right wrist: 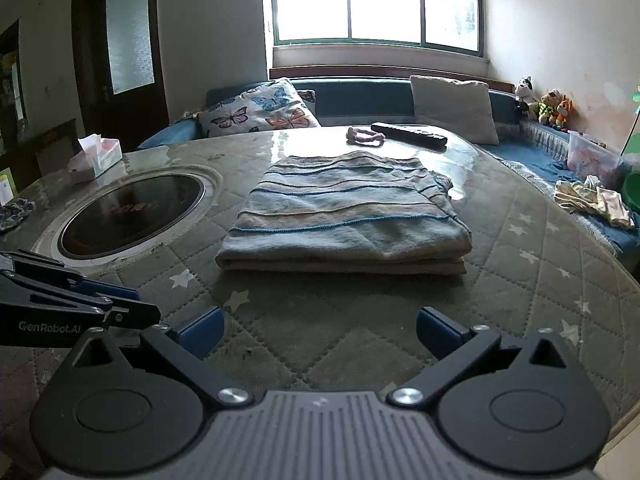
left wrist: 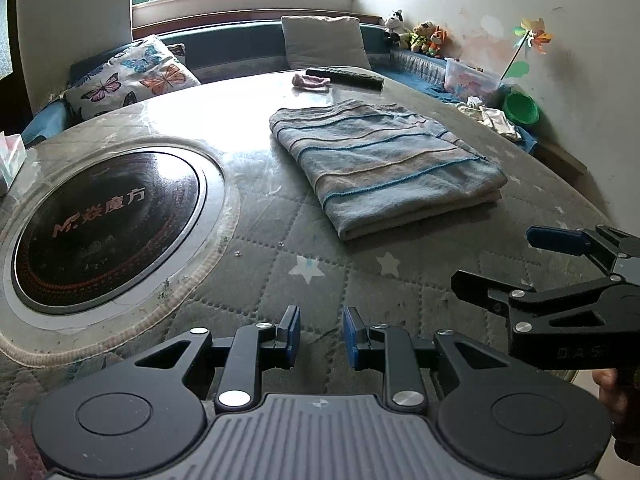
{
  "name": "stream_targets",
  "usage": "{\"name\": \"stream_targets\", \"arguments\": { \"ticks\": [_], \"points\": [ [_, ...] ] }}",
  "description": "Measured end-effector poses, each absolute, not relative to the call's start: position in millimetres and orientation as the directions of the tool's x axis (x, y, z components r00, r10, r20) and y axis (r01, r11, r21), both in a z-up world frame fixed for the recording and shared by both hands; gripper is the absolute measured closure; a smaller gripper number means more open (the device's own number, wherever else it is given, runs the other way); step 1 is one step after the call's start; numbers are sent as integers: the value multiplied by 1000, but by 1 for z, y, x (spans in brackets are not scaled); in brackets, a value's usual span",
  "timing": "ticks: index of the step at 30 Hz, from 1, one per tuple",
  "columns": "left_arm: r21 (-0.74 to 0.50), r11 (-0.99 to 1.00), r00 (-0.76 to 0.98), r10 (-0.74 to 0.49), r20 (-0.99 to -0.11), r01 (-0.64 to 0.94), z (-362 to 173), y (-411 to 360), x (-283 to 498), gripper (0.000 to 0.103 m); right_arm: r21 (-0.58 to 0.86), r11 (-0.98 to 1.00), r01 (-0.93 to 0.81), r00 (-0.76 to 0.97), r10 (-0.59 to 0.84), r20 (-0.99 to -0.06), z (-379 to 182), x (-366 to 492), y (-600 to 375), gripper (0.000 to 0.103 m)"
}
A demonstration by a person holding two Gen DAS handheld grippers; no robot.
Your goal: Fold clothes
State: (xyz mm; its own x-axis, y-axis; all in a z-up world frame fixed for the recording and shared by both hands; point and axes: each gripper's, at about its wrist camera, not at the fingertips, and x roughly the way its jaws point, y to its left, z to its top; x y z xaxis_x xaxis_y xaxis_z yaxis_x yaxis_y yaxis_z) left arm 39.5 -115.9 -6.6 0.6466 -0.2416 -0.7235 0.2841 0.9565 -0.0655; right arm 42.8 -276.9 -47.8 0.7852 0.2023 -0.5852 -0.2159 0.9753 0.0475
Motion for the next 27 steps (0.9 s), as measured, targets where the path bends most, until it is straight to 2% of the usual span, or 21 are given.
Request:
{"name": "stream_targets", "arguments": {
  "ticks": [27],
  "points": [
    [-18,950,685,-237,-689,312,-3,-127,39,77,85,983,-165,786,183,-590,-53,43,-281,0]
  ]
}}
